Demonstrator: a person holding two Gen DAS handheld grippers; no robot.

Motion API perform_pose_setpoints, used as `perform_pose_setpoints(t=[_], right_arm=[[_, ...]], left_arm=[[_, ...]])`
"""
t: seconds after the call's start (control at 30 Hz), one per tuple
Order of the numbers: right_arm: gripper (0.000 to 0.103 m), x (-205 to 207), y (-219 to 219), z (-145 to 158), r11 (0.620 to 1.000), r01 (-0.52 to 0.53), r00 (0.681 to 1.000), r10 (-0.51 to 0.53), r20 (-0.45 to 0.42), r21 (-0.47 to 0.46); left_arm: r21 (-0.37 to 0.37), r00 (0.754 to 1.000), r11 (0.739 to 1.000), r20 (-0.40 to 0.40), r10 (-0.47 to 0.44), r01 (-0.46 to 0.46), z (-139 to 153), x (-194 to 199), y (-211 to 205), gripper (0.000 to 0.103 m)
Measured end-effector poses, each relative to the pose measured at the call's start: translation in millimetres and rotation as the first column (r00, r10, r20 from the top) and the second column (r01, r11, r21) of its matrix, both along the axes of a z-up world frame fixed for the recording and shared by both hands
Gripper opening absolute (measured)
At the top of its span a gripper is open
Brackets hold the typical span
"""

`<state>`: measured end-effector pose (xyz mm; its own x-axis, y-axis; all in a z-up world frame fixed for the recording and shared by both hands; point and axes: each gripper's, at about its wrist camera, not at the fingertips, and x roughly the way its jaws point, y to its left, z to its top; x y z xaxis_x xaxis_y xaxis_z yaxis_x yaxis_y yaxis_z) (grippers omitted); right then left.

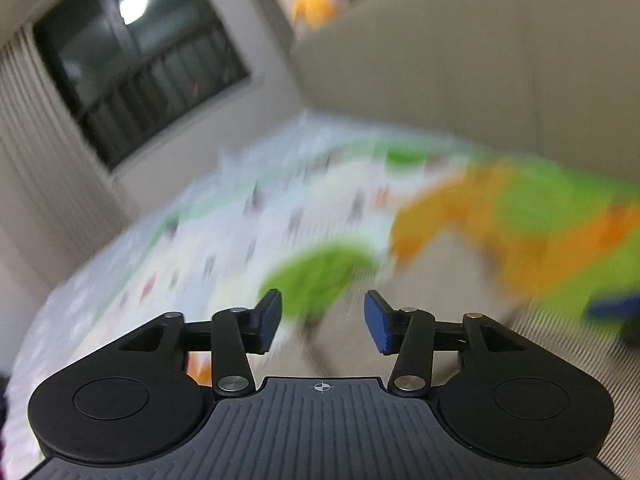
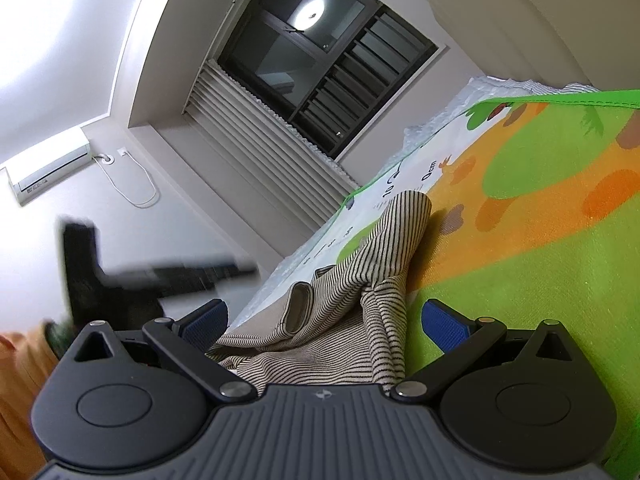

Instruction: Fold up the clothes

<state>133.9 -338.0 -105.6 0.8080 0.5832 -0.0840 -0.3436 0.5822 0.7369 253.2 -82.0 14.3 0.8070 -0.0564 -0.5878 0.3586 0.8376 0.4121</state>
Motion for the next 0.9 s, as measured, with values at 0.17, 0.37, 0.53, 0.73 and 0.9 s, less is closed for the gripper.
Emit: perform_pose_setpoints(t=[0.17,0.37,0.53,0.73,0.9], right_arm=[[0.103,0.4,-0.3,0.0,1.000,0.000,1.000,0.000,-0.001,-0.002],[0.103,0.1,-1.1,-0.2,1.000,-0.001,1.000,0.001,-0.002,-0.002],[0.103,-0.3,-1.9,-1.0,1.000,-0.002,1.000,0.002,0.000,0.002],[0.103,0.1,-2.7,-2.4,1.000,-0.003,1.000,0.003,0.002,0.010],[0.103,0.1,-2.6,-2.7,1.000,-0.002,1.000,0.002,0.004,0.013]], left_arm=[[-0.058,0.982,0.987,-0.122,0.142,-0.150,-35.8,30.0,32.1,0.064],[-0.032,0.981,0.987,-0.119,0.153,-0.158,-54.8,43.6,11.5,0.077],[-0.008,0.972,0.979,-0.123,0.199,-0.202,-64.8,50.3,15.4,0.058],[-0.063,0.967,0.967,-0.074,0.242,-0.247,-47.8,48.6,28.6,0.017],[-0.169,0.977,0.963,-0.023,0.211,-0.212,-7.4,42.9,23.6,0.015]])
